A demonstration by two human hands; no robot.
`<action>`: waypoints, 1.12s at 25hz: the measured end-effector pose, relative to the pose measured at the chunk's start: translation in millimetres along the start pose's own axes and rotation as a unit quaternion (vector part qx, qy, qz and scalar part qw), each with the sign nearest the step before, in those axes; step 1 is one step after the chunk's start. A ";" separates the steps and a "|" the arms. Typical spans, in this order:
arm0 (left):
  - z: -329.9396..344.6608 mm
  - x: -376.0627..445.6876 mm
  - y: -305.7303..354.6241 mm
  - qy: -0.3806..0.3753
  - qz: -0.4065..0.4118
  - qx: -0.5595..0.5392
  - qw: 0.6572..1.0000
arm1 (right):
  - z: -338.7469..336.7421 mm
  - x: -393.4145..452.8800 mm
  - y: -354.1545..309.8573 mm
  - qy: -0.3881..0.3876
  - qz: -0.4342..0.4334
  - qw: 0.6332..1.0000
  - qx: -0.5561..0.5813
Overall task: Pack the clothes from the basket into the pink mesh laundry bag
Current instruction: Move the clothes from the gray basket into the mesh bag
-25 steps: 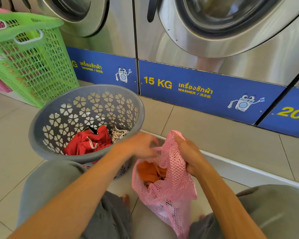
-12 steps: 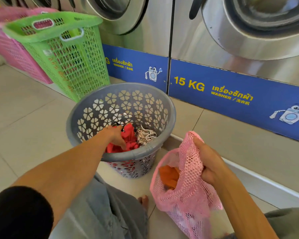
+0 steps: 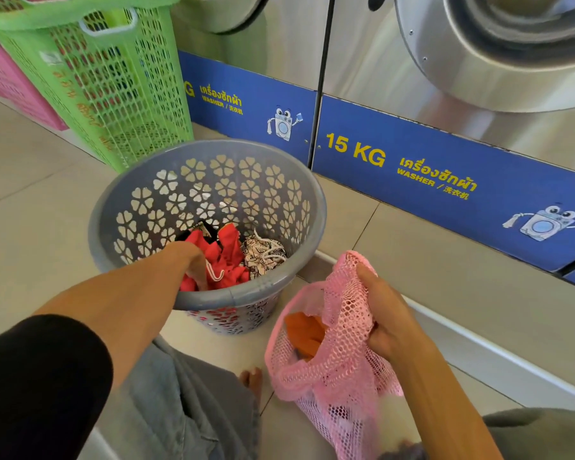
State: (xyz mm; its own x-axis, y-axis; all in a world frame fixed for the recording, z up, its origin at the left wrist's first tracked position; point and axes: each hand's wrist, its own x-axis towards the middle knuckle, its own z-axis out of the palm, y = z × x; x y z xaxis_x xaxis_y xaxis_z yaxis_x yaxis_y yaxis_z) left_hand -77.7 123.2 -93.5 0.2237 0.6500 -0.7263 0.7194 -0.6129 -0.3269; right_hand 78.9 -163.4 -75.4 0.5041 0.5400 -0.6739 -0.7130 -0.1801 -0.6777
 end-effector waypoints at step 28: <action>-77.9 -155.4 -51.2 0.222 0.395 -0.880 0.143 | -32.7 -46.1 -29.6 0.022 -0.077 0.996 0.047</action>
State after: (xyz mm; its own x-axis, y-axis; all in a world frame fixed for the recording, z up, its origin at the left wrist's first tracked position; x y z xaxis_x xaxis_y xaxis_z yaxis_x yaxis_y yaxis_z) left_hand -98.1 88.5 83.2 0.4300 0.8946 0.1217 -0.6819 0.2335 0.6931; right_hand 92.6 -209.8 -33.8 0.6302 0.5184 -0.5781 -0.6669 -0.0199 -0.7448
